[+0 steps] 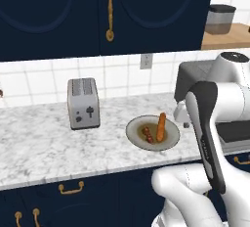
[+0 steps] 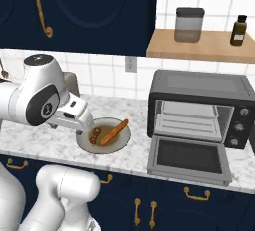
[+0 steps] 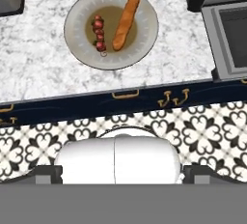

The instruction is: Pick up the kebab skewer and baguette bread, and place them inside the toaster oven. Close the toaster oven door and start by setting the timer.

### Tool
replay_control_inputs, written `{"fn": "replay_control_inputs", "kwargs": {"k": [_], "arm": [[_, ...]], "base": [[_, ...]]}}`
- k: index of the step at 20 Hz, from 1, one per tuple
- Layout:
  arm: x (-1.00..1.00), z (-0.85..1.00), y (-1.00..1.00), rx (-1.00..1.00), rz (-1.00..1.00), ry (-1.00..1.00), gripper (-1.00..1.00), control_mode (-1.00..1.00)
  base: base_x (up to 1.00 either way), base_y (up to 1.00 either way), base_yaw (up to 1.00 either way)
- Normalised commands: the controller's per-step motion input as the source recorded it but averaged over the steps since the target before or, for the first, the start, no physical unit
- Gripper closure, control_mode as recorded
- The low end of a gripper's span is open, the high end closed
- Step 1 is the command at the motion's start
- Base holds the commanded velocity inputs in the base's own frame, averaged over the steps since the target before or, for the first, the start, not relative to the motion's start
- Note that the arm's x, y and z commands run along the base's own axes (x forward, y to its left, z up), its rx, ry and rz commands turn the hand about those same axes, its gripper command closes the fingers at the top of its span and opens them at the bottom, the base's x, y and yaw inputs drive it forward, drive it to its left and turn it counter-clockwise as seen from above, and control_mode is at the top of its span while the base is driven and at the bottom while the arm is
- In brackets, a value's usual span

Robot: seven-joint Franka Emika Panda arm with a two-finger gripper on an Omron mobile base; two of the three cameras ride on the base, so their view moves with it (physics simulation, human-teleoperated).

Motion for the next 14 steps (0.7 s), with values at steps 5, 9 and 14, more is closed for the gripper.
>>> {"fn": "replay_control_inputs", "kwargs": {"k": [5, 9, 14], "arm": [[0.0, 0.0, 0.0, 0.0, 0.0, 0.0, -1.0, 1.0], [0.0, 0.0, 0.0, 0.0, 0.0, 0.0, -1.0, 1.0], [0.0, 0.0, 0.0, 0.0, 0.0, 0.0, -1.0, 1.0]], "base": [[0.0, -0.64, 0.0], [0.11, -0.39, 0.0], [0.29, -0.11, -0.06]]}}
